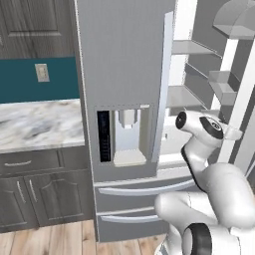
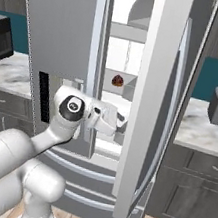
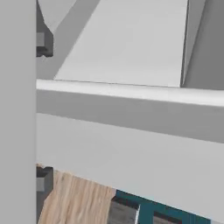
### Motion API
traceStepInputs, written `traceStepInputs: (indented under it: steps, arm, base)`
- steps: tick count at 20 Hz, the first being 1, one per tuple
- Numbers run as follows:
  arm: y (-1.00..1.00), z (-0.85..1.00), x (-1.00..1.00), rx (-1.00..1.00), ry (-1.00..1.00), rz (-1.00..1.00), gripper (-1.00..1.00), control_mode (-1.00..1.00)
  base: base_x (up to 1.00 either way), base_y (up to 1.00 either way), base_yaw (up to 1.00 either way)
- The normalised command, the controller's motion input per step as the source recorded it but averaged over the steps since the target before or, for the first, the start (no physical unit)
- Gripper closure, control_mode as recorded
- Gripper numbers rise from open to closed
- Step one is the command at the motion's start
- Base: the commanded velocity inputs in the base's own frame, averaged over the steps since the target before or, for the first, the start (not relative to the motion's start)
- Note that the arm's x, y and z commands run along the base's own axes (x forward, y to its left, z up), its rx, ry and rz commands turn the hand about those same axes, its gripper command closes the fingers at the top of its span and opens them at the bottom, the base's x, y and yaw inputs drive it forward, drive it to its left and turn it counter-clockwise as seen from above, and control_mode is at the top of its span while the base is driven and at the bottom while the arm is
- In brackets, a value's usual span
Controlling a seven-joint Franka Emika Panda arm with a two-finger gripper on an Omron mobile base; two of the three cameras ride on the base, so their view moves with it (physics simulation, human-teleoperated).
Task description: Take the cupcake and cake from the fridge and place them on the empty tray on the dining counter.
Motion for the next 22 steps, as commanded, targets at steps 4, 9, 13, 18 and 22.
traceStepInputs:
  steps: [4, 9, 13, 18, 22]
  arm:
    - [-0.74, 0.0, 0.08, -0.05, -0.05, -0.24, -1.0, -1.0]
    - [-0.84, 0.0, 0.14, -0.04, -0.02, -0.24, -1.0, -1.0]
    - [-0.95, 0.0, 0.23, -0.02, -0.02, -0.21, -1.0, -1.0]
    - [-0.55, 0.08, -0.33, 0.0, -0.09, -0.09, -1.0, -1.0]
    - [0.78, 0.44, -1.0, 0.0, -0.18, 0.02, -1.0, -1.0]
  base:
    - [0.0, 0.0, 0.0]
    - [0.0, 0.0, 0.0]
    - [0.0, 0.0, 0.0]
    - [0.0, 0.0, 0.0]
    - [0.0, 0.0, 0.0]
